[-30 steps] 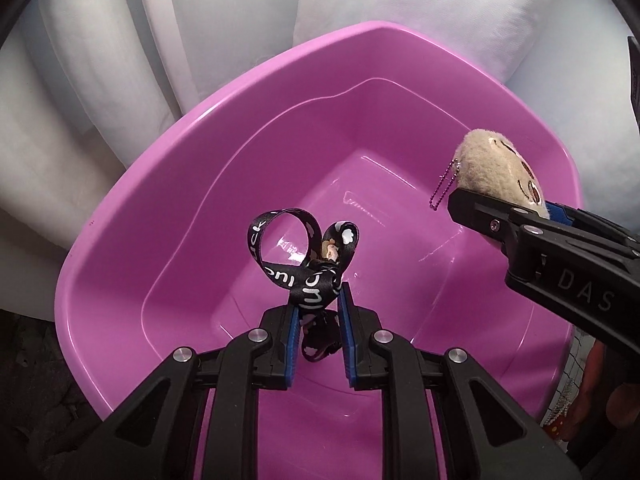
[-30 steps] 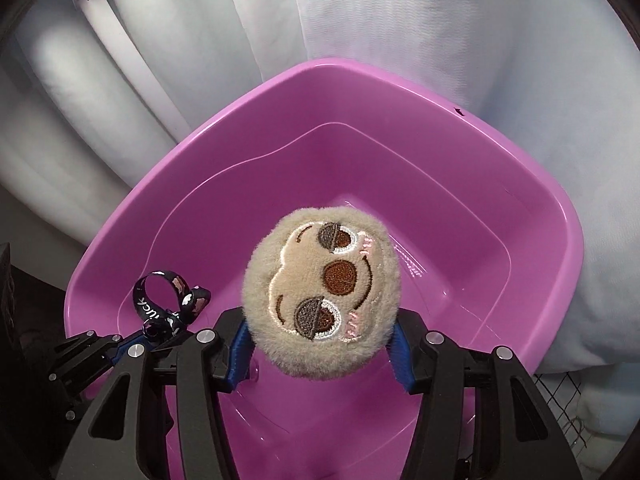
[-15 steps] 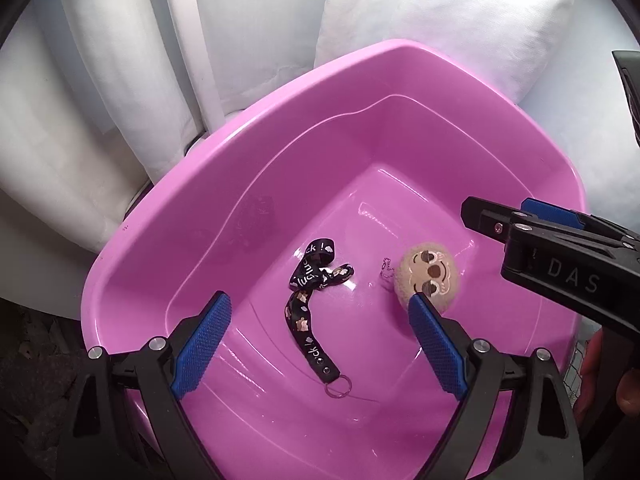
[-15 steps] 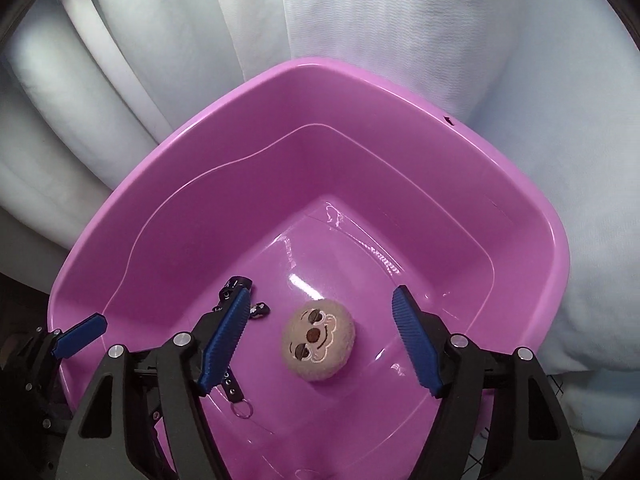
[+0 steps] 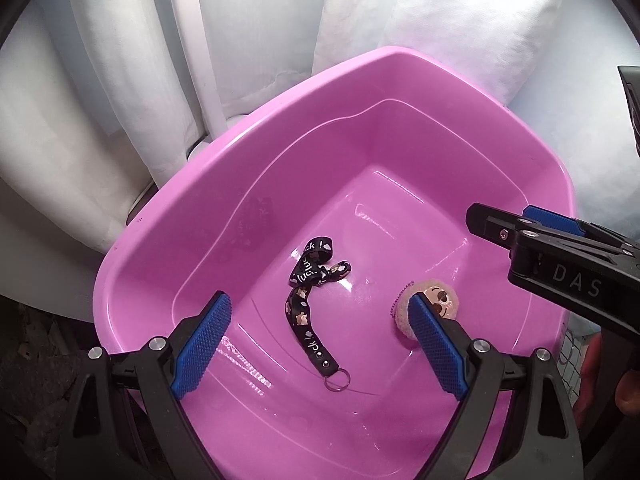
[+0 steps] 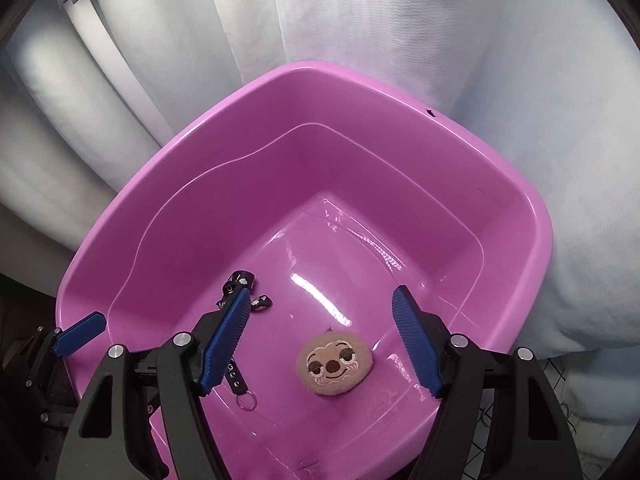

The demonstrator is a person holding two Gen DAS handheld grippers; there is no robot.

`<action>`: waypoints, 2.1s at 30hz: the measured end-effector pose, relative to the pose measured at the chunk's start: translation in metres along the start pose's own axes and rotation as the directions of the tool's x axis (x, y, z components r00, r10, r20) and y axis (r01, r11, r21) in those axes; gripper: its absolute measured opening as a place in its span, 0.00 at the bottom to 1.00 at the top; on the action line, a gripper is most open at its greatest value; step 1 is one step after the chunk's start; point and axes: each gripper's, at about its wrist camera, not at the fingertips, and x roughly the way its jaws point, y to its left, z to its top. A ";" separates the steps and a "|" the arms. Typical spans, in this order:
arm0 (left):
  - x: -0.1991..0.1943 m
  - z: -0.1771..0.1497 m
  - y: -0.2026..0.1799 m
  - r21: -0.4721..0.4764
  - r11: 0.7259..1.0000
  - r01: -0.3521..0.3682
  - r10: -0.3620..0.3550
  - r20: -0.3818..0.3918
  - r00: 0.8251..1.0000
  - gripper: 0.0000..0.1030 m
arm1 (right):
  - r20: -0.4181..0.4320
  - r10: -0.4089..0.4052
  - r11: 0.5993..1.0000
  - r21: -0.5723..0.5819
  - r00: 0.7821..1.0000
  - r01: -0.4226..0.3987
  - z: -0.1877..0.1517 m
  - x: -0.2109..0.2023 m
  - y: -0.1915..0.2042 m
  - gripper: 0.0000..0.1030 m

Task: Organize jewelry
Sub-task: 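Open both tools to drop the lanyard and sloth clip into the tub, then move both tools back over the table toward the watch and pearl clip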

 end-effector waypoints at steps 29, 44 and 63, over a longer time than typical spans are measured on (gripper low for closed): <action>-0.031 -0.029 -0.016 0.167 0.982 0.093 -0.102 0.047 0.994 0.86 | 0.207 -0.012 0.974 0.225 0.978 -0.036 -0.098 -0.085 -0.036 0.68; -0.062 -0.101 -0.127 0.498 0.835 0.234 -0.279 0.017 0.960 0.86 | 0.235 -0.185 0.843 0.537 0.954 0.031 -0.250 -0.130 -0.113 0.68; -0.036 -0.281 -0.252 0.449 0.857 0.255 -0.271 -0.030 0.962 0.86 | 0.194 -0.239 0.746 0.664 0.951 0.051 -0.508 -0.185 -0.273 0.68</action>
